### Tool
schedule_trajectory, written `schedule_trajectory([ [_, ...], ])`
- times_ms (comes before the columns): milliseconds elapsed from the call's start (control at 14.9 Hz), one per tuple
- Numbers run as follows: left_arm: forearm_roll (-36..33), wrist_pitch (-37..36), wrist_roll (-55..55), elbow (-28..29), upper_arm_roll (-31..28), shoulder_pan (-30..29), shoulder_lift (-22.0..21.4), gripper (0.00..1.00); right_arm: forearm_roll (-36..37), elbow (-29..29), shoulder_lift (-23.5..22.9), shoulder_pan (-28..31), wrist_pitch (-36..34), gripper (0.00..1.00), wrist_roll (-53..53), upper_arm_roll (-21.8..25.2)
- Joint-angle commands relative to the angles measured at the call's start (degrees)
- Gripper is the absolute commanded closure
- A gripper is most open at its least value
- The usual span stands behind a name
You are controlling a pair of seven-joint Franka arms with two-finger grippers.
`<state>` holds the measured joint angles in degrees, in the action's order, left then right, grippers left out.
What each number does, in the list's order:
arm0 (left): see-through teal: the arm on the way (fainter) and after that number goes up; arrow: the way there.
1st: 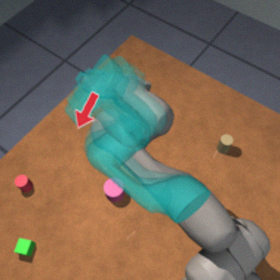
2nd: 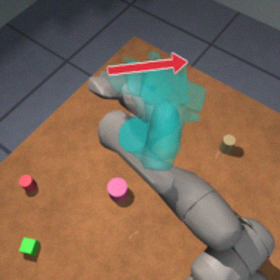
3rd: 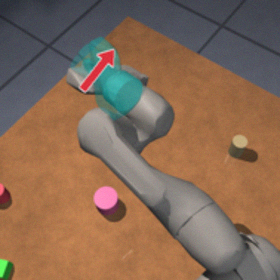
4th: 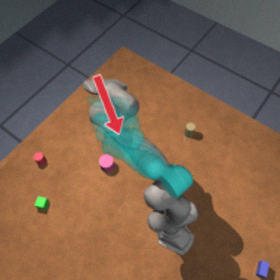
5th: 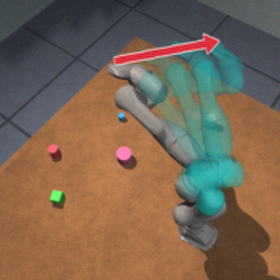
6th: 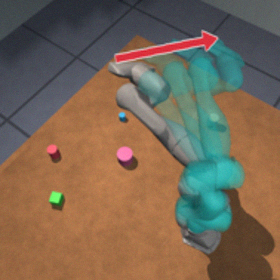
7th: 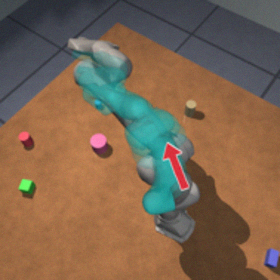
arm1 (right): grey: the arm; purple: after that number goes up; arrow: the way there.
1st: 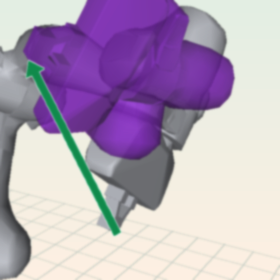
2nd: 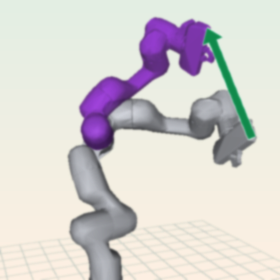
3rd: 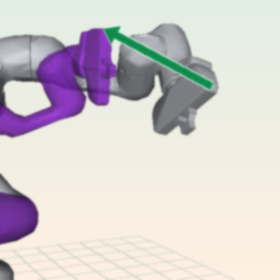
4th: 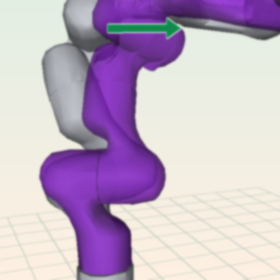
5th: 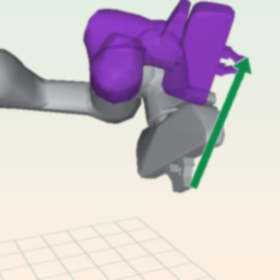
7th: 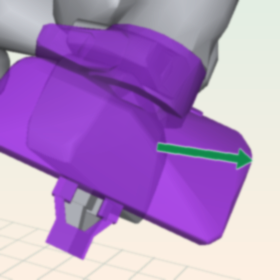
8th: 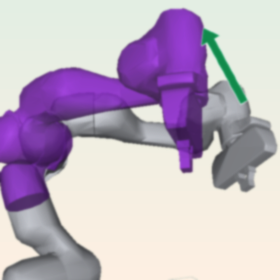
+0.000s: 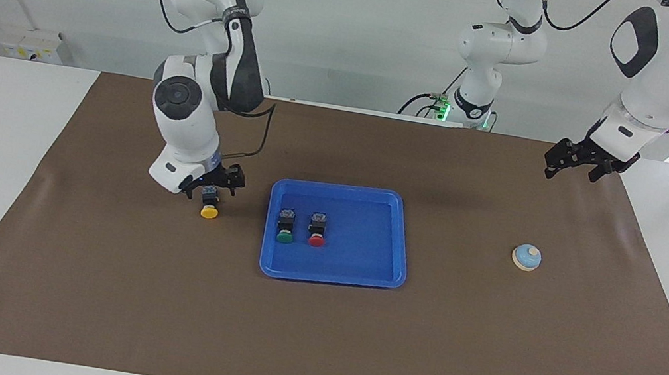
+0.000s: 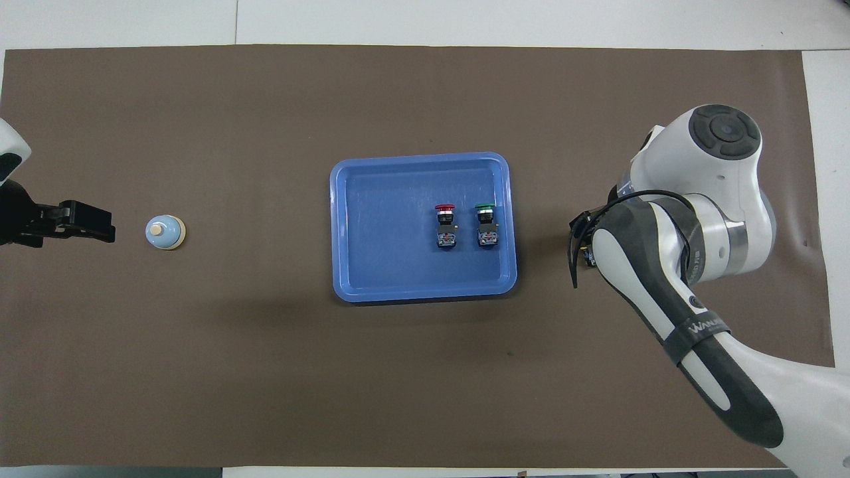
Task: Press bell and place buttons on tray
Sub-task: 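Move the right gripper to the yellow button and grasp it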
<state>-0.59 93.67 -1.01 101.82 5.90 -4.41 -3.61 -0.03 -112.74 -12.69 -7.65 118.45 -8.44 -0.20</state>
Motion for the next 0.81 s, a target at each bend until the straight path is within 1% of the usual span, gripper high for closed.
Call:
schedule_trajectory([
  [0,0.06,0.46,-0.13,0.22,-0.37,0.28,-0.60,0.00,0.65,-8.53,3.64,2.19,7.47,0.00,-2.63,-1.03],
  [135,0.06,0.46,-0.13,0.22,-0.28,0.28,-0.60,0.00,0.03,-10.04,3.64,2.20,9.17,0.00,-3.16,-1.03],
  [538,0.06,0.46,-0.13,0.22,-0.37,0.28,-0.60,0.00,-1.29,-11.09,3.29,1.14,9.43,0.00,-2.81,-1.12],
  [740,0.06,0.46,-0.13,0.22,-0.37,0.28,-0.60,0.00,-1.29,-12.67,2.94,0.71,12.41,0.00,-2.81,-1.30],
])
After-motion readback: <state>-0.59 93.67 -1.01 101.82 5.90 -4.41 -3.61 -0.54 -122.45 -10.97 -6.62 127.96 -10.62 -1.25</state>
